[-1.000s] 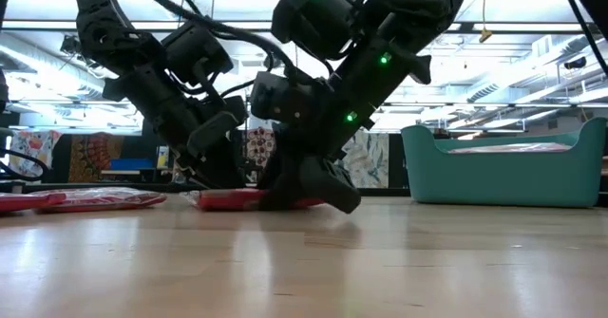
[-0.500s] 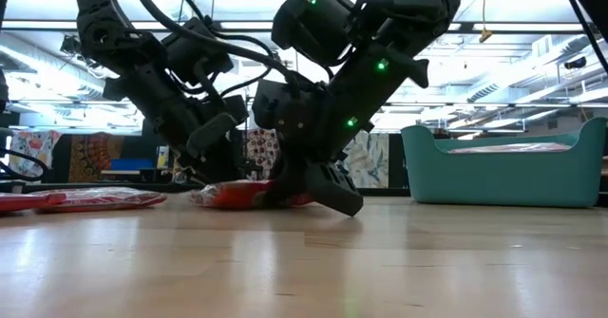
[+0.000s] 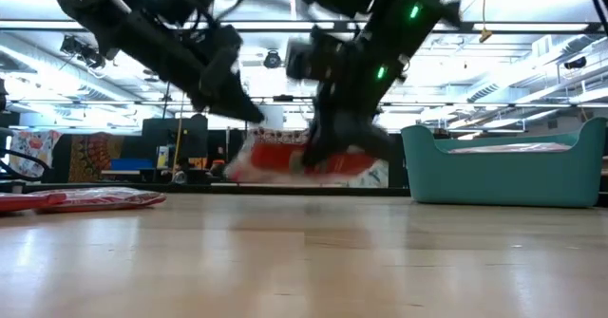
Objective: Sort popcorn bags into baskets
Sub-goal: Put the red popcorn bag into the green container
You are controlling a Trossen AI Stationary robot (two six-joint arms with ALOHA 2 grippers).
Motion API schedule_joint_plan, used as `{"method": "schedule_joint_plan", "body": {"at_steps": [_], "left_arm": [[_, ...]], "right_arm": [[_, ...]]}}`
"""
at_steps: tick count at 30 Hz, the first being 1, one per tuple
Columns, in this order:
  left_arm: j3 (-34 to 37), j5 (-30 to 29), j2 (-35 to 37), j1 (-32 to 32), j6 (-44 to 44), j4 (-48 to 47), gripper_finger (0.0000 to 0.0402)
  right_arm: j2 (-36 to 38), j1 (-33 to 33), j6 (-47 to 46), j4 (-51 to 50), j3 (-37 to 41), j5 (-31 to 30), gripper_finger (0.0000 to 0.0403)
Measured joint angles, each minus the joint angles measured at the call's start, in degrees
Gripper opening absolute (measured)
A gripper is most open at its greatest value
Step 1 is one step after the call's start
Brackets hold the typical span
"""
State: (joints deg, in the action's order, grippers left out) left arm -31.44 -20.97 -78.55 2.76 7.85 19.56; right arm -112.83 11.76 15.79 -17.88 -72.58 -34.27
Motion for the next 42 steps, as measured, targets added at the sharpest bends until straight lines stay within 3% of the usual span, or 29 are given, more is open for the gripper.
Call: {"method": "schedule_joint_plan", "body": {"at_steps": [6,12,19,25,30,42], "left_arm": [[0.0,-0.3,5.3,-0.4,-4.0,3.2,0.013],[0.0,-0.4,5.5,-0.5,-4.3,3.2,0.013],[0.0,-2.6,6.4,-1.9,-5.8,2.8,0.013],[0.0,-3.5,6.3,-2.8,-5.5,1.8,0.013],[0.0,-3.4,6.3,-3.0,-4.6,0.7,0.013],[0.0,-3.4,6.3,-3.0,-4.0,-0.5,0.013]], "right_arm": [[7.9,2.3,-2.1,-5.4,0.0,-5.1,0.0032],[13.9,3.6,-4.1,-14.6,0.0,-13.2,0.0036],[17.5,2.2,-23.0,-35.8,0.0,-20.0,0.0037],[17.3,0.8,-42.1,-56.5,-0.1,-19.9,0.0035],[16.8,-0.3,-54.1,-67.8,0.3,-14.6,0.0035],[18.3,1.6,-64.7,-69.2,13.3,-13.9,0.0035]]}}
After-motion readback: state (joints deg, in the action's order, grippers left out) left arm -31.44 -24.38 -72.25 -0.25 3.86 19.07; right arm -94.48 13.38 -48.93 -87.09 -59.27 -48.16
